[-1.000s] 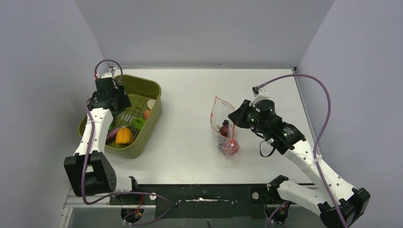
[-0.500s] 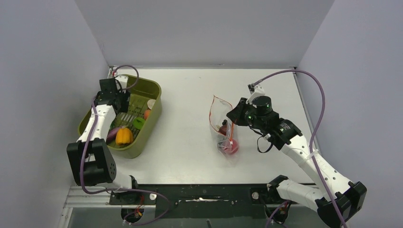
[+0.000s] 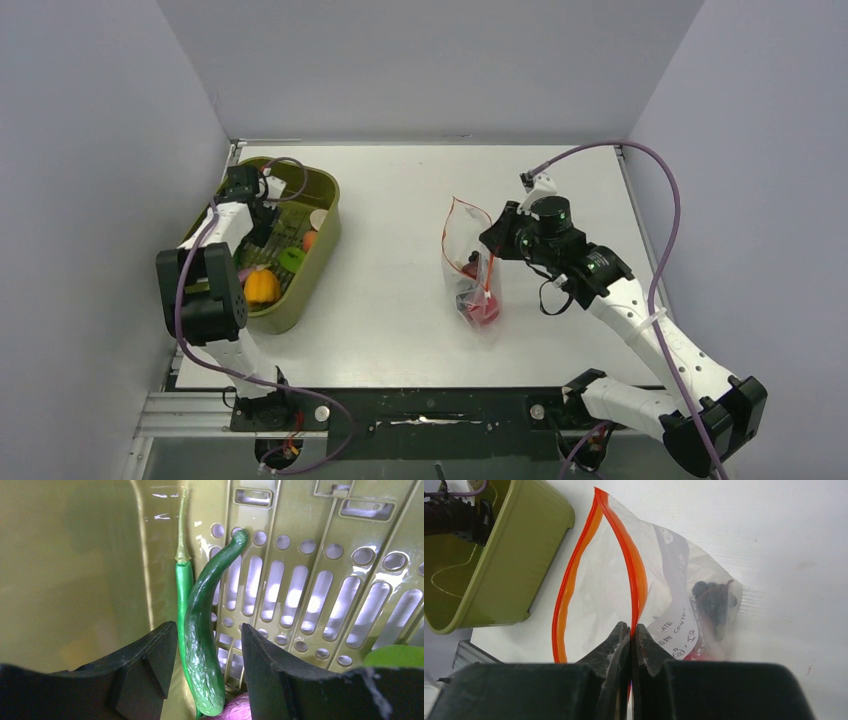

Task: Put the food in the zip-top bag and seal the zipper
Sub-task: Pick up the fake vegetable from the bin.

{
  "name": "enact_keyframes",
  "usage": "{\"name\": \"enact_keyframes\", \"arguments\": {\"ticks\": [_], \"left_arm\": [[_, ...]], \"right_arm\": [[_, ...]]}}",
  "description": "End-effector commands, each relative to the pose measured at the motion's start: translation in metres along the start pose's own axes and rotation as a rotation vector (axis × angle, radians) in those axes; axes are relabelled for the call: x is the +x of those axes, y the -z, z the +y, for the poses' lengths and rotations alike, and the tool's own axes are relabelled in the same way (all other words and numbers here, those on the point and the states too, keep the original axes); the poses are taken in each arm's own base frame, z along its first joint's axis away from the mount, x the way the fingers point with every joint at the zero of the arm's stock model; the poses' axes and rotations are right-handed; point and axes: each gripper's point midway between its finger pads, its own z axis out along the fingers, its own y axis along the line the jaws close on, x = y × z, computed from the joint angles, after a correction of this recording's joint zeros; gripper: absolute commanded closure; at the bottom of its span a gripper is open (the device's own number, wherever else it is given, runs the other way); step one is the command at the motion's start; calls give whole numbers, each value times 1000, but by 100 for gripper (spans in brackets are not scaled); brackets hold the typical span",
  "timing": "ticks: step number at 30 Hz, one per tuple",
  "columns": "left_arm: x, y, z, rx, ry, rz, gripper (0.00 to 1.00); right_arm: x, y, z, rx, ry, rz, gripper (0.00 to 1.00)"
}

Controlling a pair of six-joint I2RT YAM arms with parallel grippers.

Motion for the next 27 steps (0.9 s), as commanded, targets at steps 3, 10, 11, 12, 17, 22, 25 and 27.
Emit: {"name": "enact_keyframes", "arguments": {"ticks": [3, 10, 11, 12, 17, 22, 25, 27], "left_arm": [[-19, -6, 13, 1, -41, -23, 53], [-17, -23, 9, 4, -60, -3, 56], [-17, -25, 8, 5, -59, 0, 56], [-17, -26, 8, 5, -58, 0, 56], [-16, -35, 2, 23, -59, -3, 59], [-19, -34, 0, 30, -51, -21, 64], [-25, -32, -1, 44, -42, -52, 65], [-28, -32, -5, 63, -43, -64, 64]], "right_arm": [[-33, 2, 13, -39, 24, -81, 100], [-35, 1, 9, -33, 29, -84, 100], [-36, 1, 9, -34, 30, -87, 100], [-37, 1, 9, -34, 32, -88, 100], [-40, 0, 9, -34, 38, -92, 100], [-41, 1, 6, -31, 33, -99, 100], [-41, 2, 6, -33, 32, -101, 100], [-42, 3, 4, -26, 31, -106, 100]]}}
